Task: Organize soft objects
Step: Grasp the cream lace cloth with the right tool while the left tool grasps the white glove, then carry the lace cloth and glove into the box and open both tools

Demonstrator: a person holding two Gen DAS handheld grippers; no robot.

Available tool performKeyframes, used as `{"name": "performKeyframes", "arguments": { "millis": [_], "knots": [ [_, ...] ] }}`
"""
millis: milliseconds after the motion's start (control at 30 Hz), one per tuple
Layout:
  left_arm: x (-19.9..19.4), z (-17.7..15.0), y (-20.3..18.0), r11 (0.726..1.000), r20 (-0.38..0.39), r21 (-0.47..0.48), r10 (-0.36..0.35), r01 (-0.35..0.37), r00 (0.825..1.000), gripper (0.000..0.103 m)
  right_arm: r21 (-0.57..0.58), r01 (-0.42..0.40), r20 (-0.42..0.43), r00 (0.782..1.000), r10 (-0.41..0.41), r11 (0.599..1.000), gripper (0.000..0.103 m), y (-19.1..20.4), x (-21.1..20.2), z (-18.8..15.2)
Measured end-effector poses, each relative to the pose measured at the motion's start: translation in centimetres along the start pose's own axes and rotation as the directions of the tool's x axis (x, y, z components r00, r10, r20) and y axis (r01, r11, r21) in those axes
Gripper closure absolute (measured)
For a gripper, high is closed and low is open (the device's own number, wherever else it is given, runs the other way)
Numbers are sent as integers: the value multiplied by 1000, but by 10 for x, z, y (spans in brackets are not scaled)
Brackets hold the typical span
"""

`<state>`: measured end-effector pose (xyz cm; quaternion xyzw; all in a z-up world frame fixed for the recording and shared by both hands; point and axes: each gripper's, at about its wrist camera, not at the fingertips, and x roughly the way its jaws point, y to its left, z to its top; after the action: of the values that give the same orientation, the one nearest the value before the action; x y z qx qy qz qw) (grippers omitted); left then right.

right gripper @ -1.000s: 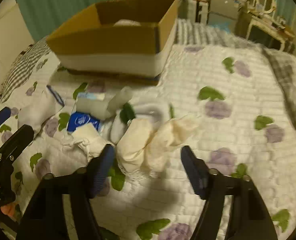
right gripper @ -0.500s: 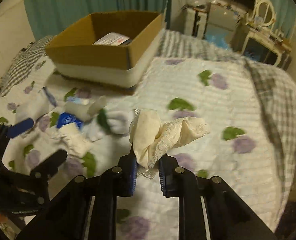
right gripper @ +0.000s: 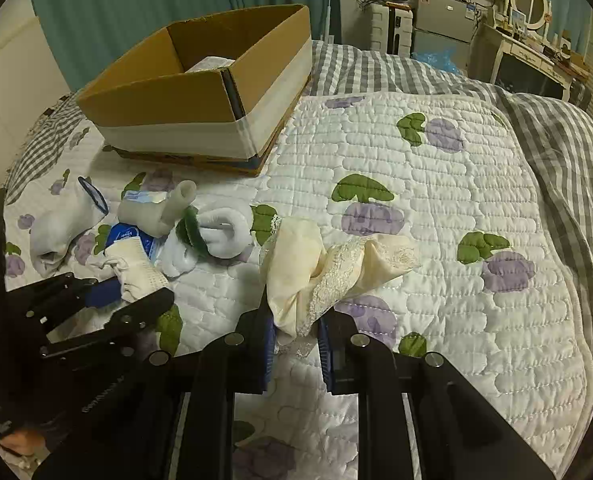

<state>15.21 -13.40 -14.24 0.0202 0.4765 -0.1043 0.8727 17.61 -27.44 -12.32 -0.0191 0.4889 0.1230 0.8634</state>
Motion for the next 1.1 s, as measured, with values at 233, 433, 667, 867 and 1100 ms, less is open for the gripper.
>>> {"name": "performKeyframes", "arguments": {
  "millis": [233,433,667,867,1100],
  "knots": [
    [-36,-3,6,1000,36,21,-20,19,999,74,-28,1,29,1000,0,1000,85,11,-19,2],
    [-90,10,12,998,121,60,-15,8,993,74,-89,13,87,996,-6,996,85,37,-62,10],
    [-157,34,27,994,222,96,19,-41,975,74,-143,19,172,985,6,990,85,70,-123,26],
    [-201,63,45,992,307,103,41,-76,951,74,-199,23,227,974,23,980,85,99,-161,50],
    [-208,102,68,986,347,109,79,-124,934,74,-224,12,273,961,52,974,85,120,-180,99]
  ]
}}
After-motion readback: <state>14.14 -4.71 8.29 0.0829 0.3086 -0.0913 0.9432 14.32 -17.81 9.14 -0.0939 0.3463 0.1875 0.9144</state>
